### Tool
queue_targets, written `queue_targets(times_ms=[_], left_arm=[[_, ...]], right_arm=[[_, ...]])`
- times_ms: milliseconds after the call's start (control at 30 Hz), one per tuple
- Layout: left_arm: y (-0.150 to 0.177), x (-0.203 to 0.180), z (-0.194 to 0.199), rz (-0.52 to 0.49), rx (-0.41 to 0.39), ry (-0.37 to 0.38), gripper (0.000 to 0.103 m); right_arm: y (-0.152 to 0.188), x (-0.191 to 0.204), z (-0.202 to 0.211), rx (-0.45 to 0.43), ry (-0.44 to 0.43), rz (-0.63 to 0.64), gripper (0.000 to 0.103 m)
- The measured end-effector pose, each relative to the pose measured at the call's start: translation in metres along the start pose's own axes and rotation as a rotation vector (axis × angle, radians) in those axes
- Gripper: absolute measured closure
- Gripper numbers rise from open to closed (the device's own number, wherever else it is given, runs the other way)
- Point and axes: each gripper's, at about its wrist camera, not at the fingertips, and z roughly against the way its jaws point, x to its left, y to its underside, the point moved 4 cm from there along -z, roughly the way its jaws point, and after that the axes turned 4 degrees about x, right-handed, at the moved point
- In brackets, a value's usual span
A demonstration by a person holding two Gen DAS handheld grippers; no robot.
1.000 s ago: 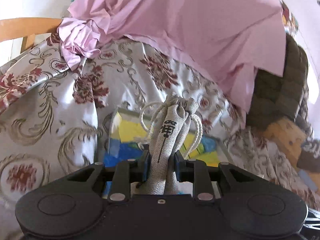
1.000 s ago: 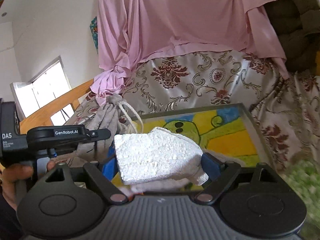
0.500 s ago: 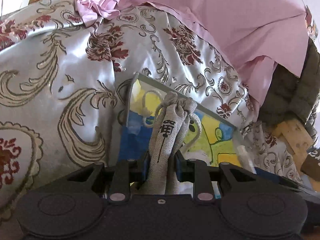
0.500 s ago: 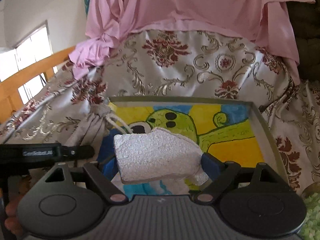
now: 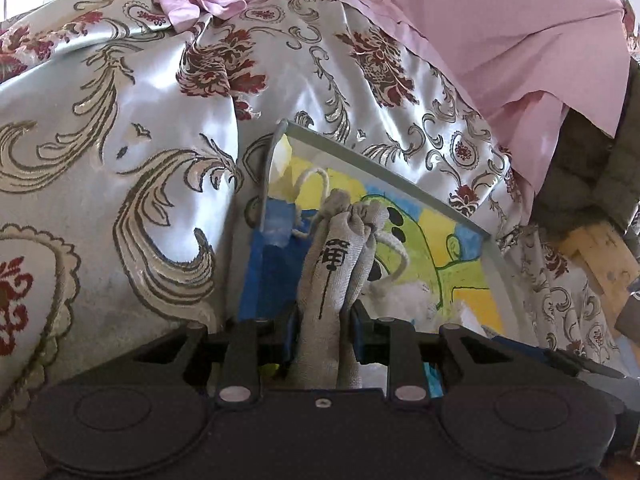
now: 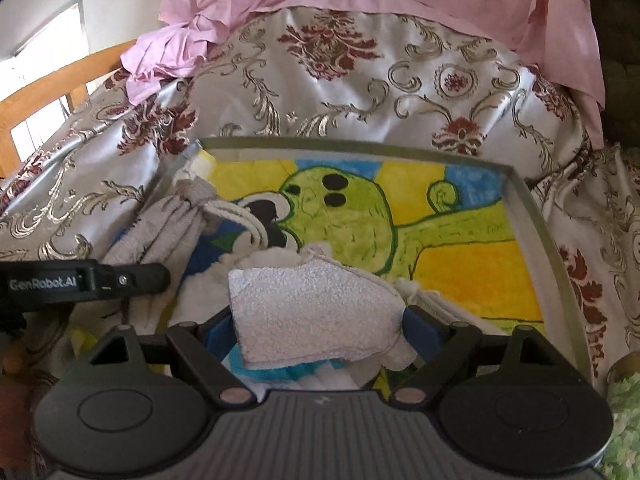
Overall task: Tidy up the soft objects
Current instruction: 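Lower the beige pouch and white cloth into the painting tray with both grippers, then open both grippers to release the items and pull back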
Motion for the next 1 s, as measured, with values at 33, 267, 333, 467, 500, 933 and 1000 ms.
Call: queue_targets(times_ms=[33, 267, 333, 467, 500, 933, 1000], left_arm=[[0.0, -0.001, 0.0, -0.007, 0.002, -0.004, 0.073], [0.006, -0.011, 0.004, -0.047, 0.011, -0.049, 0.064], [0.007, -0.012, 0.007, -0.047, 0.01, -0.056, 0.062], [0.008, -0.019, 0.017, -0.062, -0.001, -0.08, 0.053], [0.008, -0.022, 0.022, -0.074, -0.011, -0.08, 0.053], [0.016, -0.071, 0.105, -0.149, -0.178, -0.124, 0.026], [0.019, -0.082, 0.121, -0.171, -0.21, -0.133, 0.024]], right_arm=[[0.001, -0.001, -0.001, 0.005, -0.001, -0.002, 0.014], [0.007, -0.005, -0.001, 0.026, 0.004, -0.006, 0.013], [0.008, -0.005, 0.001, 0.024, 0.016, 0.008, 0.012], [0.01, -0.013, 0.013, -0.005, 0.015, -0.017, 0.003], [0.01, -0.016, 0.017, -0.018, 0.011, -0.026, 0.001], [0.013, -0.057, 0.127, -0.257, 0.02, -0.106, 0.0], [0.013, -0.062, 0.149, -0.294, 0.012, -0.121, 0.0]])
